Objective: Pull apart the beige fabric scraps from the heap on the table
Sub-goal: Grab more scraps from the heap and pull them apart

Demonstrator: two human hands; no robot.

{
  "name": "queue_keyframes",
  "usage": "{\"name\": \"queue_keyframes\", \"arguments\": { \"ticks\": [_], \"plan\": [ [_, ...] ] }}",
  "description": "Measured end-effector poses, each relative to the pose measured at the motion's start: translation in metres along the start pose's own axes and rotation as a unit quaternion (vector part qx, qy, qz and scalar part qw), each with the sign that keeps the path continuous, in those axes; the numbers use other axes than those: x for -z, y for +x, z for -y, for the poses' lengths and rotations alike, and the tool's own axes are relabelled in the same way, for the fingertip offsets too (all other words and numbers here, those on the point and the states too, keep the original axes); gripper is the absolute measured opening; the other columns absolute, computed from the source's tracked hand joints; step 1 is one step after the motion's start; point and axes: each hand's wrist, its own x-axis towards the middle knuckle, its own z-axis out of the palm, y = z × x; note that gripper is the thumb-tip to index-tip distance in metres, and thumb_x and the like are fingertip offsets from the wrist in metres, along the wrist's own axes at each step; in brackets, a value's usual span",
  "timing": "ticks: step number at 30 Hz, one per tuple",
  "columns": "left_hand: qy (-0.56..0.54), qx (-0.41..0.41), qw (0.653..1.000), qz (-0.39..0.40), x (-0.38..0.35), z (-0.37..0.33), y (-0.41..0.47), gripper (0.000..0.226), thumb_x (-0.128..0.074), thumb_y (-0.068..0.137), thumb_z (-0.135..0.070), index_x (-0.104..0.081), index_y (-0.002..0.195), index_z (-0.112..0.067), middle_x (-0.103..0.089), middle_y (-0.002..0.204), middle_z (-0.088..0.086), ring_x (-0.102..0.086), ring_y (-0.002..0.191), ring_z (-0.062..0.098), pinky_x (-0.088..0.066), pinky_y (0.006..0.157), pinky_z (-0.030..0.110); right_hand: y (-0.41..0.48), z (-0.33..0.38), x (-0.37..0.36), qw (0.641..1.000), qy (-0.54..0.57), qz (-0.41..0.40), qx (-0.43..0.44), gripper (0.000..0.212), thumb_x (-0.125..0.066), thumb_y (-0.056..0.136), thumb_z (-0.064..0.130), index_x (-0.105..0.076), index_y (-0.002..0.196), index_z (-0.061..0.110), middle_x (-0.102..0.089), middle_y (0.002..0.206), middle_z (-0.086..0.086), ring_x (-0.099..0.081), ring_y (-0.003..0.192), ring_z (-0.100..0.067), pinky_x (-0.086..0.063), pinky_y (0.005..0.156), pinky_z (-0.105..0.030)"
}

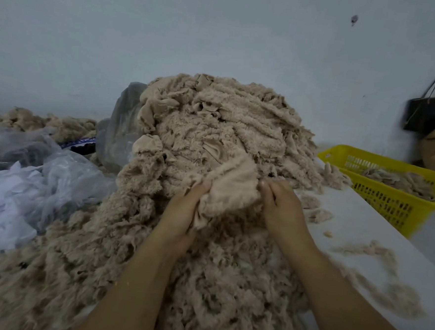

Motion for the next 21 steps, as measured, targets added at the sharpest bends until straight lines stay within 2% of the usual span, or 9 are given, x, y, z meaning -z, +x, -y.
{"name": "queue_keyframes", "arguments": {
  "ticks": [3, 5, 7, 10, 11, 13, 16, 19, 21],
  "plan": [
    [-0.015, 0.012, 1.0, -0.001, 0.001, 0.0, 0.001, 0.036, -0.064, 0.079, -0.029, -0.075, 0.102, -0.005, -0.074, 0.099, 0.013, -0.073, 0.08, 0.018, -0.06, 0.065, 0.026, -0.002, -0.001, 0.004, 0.999, 0.034, -0.008, -0.018, 0.049, -0.033, 0.106, 0.039, -0.069, 0.098, 0.008, -0.055, 0.1, 0.0, -0.054, 0.092, -0.013, -0.032, 0.067, -0.015],
    [-0.016, 0.012, 1.0, -0.006, 0.0, 0.001, 0.001, 0.034, -0.066, 0.077, -0.029, -0.073, 0.096, -0.002, -0.071, 0.092, 0.016, -0.071, 0.08, 0.02, -0.06, 0.068, 0.027, -0.007, 0.003, 0.004, 0.995, 0.095, 0.015, -0.04, 0.054, -0.03, 0.101, 0.055, -0.072, 0.089, 0.023, -0.059, 0.095, 0.015, -0.056, 0.091, 0.0, -0.037, 0.074, -0.012],
    [-0.02, 0.013, 1.0, 0.0, 0.0, 0.001, 0.0, 0.042, -0.069, 0.077, -0.03, -0.07, 0.105, 0.002, -0.071, 0.098, 0.02, -0.071, 0.088, 0.025, -0.061, 0.076, 0.032, -0.009, 0.005, 0.001, 0.988, 0.139, 0.04, -0.049, 0.056, -0.025, 0.092, 0.069, -0.07, 0.091, 0.036, -0.061, 0.097, 0.021, -0.059, 0.098, -0.002, -0.046, 0.088, -0.027],
    [-0.008, 0.01, 1.0, 0.0, 0.001, 0.004, 0.0, 0.052, -0.07, 0.081, -0.034, -0.069, 0.115, 0.005, -0.067, 0.117, 0.029, -0.065, 0.109, 0.036, -0.053, 0.098, 0.044, -0.009, 0.006, -0.002, 0.988, 0.144, 0.052, 0.001, 0.064, -0.022, 0.087, 0.078, -0.065, 0.102, 0.033, -0.055, 0.113, 0.015, -0.056, 0.112, -0.01, -0.046, 0.101, -0.042],
    [0.006, 0.0, 1.0, -0.008, 0.001, 0.006, 0.001, 0.052, -0.07, 0.082, -0.038, -0.07, 0.114, 0.004, -0.067, 0.114, 0.031, -0.065, 0.108, 0.039, -0.05, 0.1, 0.046, -0.01, 0.007, -0.004, 0.988, 0.136, 0.068, 0.028, 0.062, -0.022, 0.085, 0.083, -0.061, 0.099, 0.037, -0.051, 0.115, 0.017, -0.055, 0.111, -0.006, -0.046, 0.099, -0.038],
    [0.059, -0.024, 0.998, -0.019, 0.0, 0.011, 0.002, 0.052, -0.066, 0.083, -0.049, -0.076, 0.101, -0.002, -0.069, 0.086, 0.03, -0.067, 0.082, 0.038, -0.055, 0.09, 0.043, -0.012, 0.013, -0.009, 0.986, 0.092, 0.123, 0.065, 0.05, -0.026, 0.078, 0.091, -0.054, 0.092, 0.052, -0.046, 0.108, 0.029, -0.054, 0.097, 0.007, -0.044, 0.082, -0.016],
    [0.133, -0.033, 0.99, 0.018, -0.008, 0.019, 0.003, 0.061, -0.06, 0.082, -0.065, -0.076, 0.09, -0.007, -0.066, 0.081, 0.032, -0.064, 0.076, 0.036, -0.059, 0.079, 0.038, -0.015, 0.017, -0.021, 0.973, 0.063, 0.191, 0.111, 0.006, -0.049, 0.086, 0.065, -0.05, 0.091, 0.064, -0.054, 0.1, 0.029, -0.056, 0.089, 0.009, -0.045, 0.067, -0.012],
    [0.13, -0.059, 0.989, 0.041, -0.009, 0.02, 0.006, 0.064, -0.053, 0.085, -0.07, -0.075, 0.093, -0.01, -0.069, 0.09, 0.022, -0.064, 0.077, 0.033, -0.058, 0.074, 0.034, -0.014, 0.008, -0.02, 0.969, 0.092, 0.209, 0.097, 0.021, -0.047, 0.09, 0.043, -0.056, 0.089, 0.062, -0.065, 0.09, 0.032, -0.059, 0.084, 0.013, -0.045, 0.069, -0.009],
    [0.13, -0.084, 0.988, 0.005, -0.006, 0.019, 0.009, 0.054, -0.045, 0.094, -0.062, -0.075, 0.101, -0.018, -0.074, 0.105, 0.009, -0.069, 0.1, 0.024, -0.055, 0.087, 0.034, -0.009, 0.006, -0.01, 0.977, 0.176, 0.114, 0.035, 0.017, -0.049, 0.096, 0.046, -0.064, 0.089, 0.052, -0.067, 0.081, 0.03, -0.061, 0.073, 0.013, -0.044, 0.064, -0.008]
  ]
}}
